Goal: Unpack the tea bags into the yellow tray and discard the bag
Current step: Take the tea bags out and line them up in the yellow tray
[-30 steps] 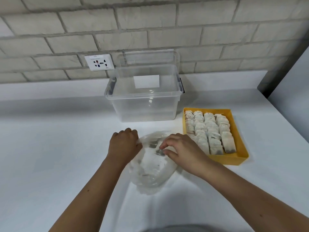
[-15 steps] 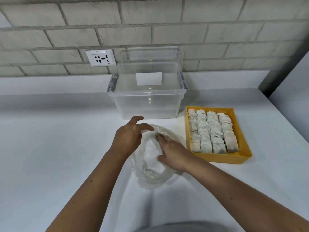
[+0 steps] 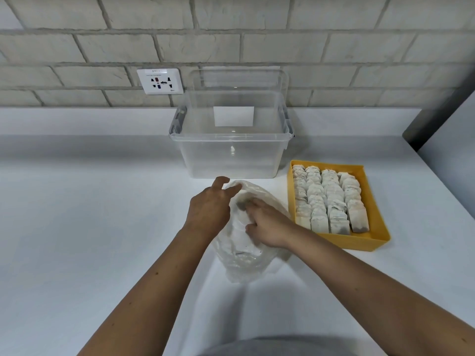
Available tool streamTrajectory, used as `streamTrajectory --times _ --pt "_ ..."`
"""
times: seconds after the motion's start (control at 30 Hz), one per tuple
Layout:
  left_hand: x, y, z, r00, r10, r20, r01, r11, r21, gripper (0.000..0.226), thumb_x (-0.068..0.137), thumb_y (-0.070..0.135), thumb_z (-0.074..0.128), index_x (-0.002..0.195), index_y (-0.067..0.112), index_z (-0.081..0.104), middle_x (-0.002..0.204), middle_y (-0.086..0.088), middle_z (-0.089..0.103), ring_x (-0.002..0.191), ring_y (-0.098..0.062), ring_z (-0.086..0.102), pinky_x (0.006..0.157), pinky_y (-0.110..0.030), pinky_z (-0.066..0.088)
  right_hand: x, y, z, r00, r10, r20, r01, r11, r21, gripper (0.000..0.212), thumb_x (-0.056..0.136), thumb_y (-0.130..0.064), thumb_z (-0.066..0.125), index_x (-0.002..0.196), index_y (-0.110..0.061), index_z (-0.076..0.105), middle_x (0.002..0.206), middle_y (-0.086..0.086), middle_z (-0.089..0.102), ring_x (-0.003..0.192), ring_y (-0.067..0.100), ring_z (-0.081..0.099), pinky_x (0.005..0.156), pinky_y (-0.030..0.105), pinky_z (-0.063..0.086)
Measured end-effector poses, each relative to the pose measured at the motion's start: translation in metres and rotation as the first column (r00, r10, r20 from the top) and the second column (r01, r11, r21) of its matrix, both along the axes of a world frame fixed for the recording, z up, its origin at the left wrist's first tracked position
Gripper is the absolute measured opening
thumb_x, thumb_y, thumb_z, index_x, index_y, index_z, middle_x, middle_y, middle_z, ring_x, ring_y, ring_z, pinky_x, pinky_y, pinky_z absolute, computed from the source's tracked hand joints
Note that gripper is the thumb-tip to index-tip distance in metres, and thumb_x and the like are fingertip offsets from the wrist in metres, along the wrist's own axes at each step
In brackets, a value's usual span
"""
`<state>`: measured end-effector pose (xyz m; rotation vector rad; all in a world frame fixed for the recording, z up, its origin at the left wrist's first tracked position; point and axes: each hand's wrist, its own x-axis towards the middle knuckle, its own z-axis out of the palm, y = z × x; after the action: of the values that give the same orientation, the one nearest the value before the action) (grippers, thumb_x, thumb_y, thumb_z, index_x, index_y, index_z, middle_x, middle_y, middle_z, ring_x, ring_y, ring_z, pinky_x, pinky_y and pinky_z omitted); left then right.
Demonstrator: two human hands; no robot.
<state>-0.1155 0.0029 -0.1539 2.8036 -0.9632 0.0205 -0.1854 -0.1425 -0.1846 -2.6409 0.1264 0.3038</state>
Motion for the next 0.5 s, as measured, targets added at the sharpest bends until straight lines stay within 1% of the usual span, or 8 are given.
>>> streamTrajectory --times 0.1,0.13,0.17,0.23,0.3,0.33,0.43,0.5 --pt "-0.001 -0.001 0.0 1.0 -0.009 -0.025 0.009 1.0 0.005 0.07 0.088 0.0 0.045 0.144 0.041 0.042 0.152 0.01 0.034 0.105 -0.02 0.062 0.065 -0.027 0.04 0.014 0.001 -0.004 0.991 -0.049 -0.126 0.051 0.999 0.01 0.074 0.092 -0.029 0.055 0.154 -0.019 0.015 0.161 0.003 0.011 0.136 0.025 0.04 0.104 0.033 0.04" --pt "-0.001 -0.001 -0.001 0.999 -0.008 -0.032 0.008 1.0 0.006 0.07 0.087 0.0 0.046 0.143 0.041 0.043 0.152 0.01 0.034 0.105 -0.02 0.062 0.065 -0.027 0.041 0.016 0.002 -0.006 0.985 -0.062 -0.16 0.064 0.998 0.009 0.078 0.091 -0.03 0.054 0.155 -0.021 0.009 0.162 0.001 0.006 0.136 0.025 0.039 0.104 0.034 0.041" --pt "-0.001 -0.001 -0.002 0.999 -0.007 -0.035 0.007 1.0 0.011 0.07 0.086 0.001 0.046 0.144 0.04 0.042 0.151 0.01 0.035 0.104 -0.02 0.062 0.065 -0.028 0.042 0.018 0.003 -0.008 0.982 -0.075 -0.172 0.078 0.997 0.008 0.079 0.091 -0.029 0.054 0.155 -0.023 0.007 0.163 -0.001 0.003 0.136 0.025 0.04 0.103 0.035 0.042" --pt "-0.001 0.0 -0.005 1.0 0.0 -0.031 0.001 0.999 0.035 0.07 0.086 0.001 0.047 0.145 0.037 0.039 0.15 0.009 0.035 0.102 -0.022 0.061 0.063 -0.029 0.042 0.018 0.005 -0.009 0.985 -0.1 -0.142 0.102 0.995 0.007 0.071 0.091 -0.024 0.053 0.153 -0.023 0.017 0.161 -0.004 0.007 0.131 0.026 0.045 0.096 0.034 0.045" --pt "0.0 0.0 -0.007 1.0 0.018 -0.025 -0.016 0.998 0.053 0.073 0.086 0.0 0.046 0.149 0.035 0.034 0.152 0.008 0.033 0.102 -0.023 0.061 0.063 -0.029 0.043 0.014 0.007 -0.006 0.989 -0.098 -0.109 0.1 0.995 0.008 0.059 0.09 -0.022 0.053 0.146 -0.021 0.032 0.156 -0.002 0.018 0.12 0.026 0.053 0.09 0.032 0.045" --pt "0.001 0.0 -0.007 0.999 0.031 -0.02 -0.03 0.998 0.061 0.074 0.086 -0.001 0.046 0.15 0.033 0.032 0.153 0.009 0.032 0.102 -0.024 0.061 0.063 -0.03 0.043 0.012 0.008 -0.002 0.991 -0.082 -0.107 0.083 0.997 0.003 0.053 0.09 -0.022 0.054 0.141 -0.019 0.039 0.151 -0.001 0.023 0.115 0.026 0.054 0.089 0.031 0.045" --pt "0.0 -0.001 -0.007 0.998 0.06 0.009 -0.06 0.995 0.076 0.075 0.087 -0.003 0.045 0.153 0.029 0.028 0.156 0.009 0.03 0.103 -0.024 0.061 0.062 -0.03 0.04 0.0 0.007 0.009 0.992 0.012 -0.127 -0.012 1.0 0.005 0.039 0.092 -0.019 0.056 0.13 -0.016 0.05 0.139 0.003 0.036 0.114 0.024 0.053 0.093 0.029 0.043" --pt "-0.001 -0.001 -0.007 0.998 0.058 0.016 -0.059 0.995 0.082 0.076 0.087 -0.003 0.045 0.153 0.029 0.026 0.156 0.009 0.029 0.105 -0.024 0.06 0.062 -0.03 0.04 -0.006 0.004 0.018 0.996 0.022 -0.082 -0.021 1.0 0.007 0.035 0.094 -0.014 0.053 0.129 -0.015 0.055 0.134 0.006 0.045 0.12 0.023 0.05 0.099 0.027 0.038"
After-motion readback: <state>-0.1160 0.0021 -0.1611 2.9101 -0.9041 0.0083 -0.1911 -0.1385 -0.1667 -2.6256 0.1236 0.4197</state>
